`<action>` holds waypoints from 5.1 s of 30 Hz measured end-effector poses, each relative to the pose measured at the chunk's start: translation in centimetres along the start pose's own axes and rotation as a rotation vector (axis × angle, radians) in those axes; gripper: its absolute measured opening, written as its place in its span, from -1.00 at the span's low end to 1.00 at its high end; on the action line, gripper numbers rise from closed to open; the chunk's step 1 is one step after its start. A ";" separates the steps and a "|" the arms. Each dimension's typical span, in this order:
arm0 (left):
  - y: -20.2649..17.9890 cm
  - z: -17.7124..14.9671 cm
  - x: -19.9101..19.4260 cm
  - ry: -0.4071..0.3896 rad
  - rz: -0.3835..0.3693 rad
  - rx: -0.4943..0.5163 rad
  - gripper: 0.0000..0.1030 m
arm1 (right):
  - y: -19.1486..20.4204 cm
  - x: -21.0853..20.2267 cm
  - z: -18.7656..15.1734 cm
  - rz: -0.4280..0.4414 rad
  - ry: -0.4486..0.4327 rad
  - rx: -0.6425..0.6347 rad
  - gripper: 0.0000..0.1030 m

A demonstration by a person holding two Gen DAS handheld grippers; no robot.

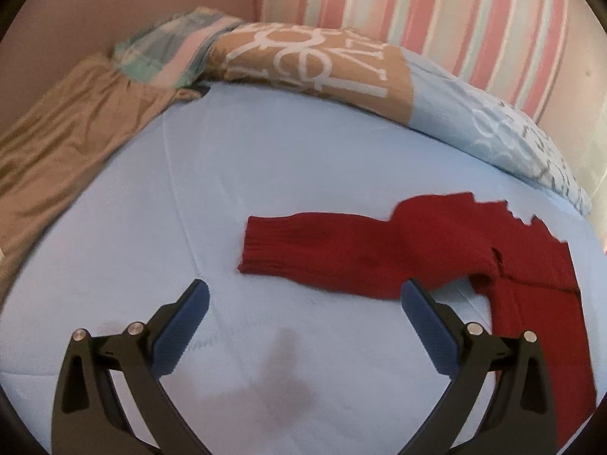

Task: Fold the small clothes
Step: 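Withdraw the right tool and move the left tool toward the other sleeve, then close the left tool on the other sleeve's cuff, then lift and carry the sleeve across the sweater body with the left tool, then open the left tool to release the sleeve onto the body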

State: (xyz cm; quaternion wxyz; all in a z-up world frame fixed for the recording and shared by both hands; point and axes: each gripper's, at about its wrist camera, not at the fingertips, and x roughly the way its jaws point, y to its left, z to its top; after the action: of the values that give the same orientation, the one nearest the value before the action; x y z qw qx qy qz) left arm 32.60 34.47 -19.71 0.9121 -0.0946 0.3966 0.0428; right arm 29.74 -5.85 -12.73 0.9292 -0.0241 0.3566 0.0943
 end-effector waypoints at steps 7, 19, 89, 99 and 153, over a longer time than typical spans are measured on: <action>1.1 0.6 4.4 0.034 0.050 0.011 0.97 | -0.4 2.6 0.5 -0.011 0.001 0.008 0.81; 2.1 1.1 8.3 0.057 0.064 -0.002 0.96 | -0.4 5.5 1.5 -0.015 -0.003 0.009 0.82; -37.1 5.3 3.2 -0.084 0.037 0.311 -0.60 | -25.1 0.2 -1.8 -0.103 -0.007 0.222 0.86; -45.9 0.3 5.5 0.004 -0.006 0.326 -0.60 | -32.5 2.1 -1.5 -0.166 0.004 0.170 0.86; -31.8 0.5 14.4 0.028 0.002 0.113 0.47 | -19.7 15.9 2.7 -0.026 0.068 0.056 0.90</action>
State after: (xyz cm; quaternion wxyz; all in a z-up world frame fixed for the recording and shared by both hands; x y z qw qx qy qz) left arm 47.69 3.55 -25.52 0.9104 -0.0430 0.4110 0.0199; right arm 46.87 -22.33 -21.81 0.9180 -0.0056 0.3900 0.0715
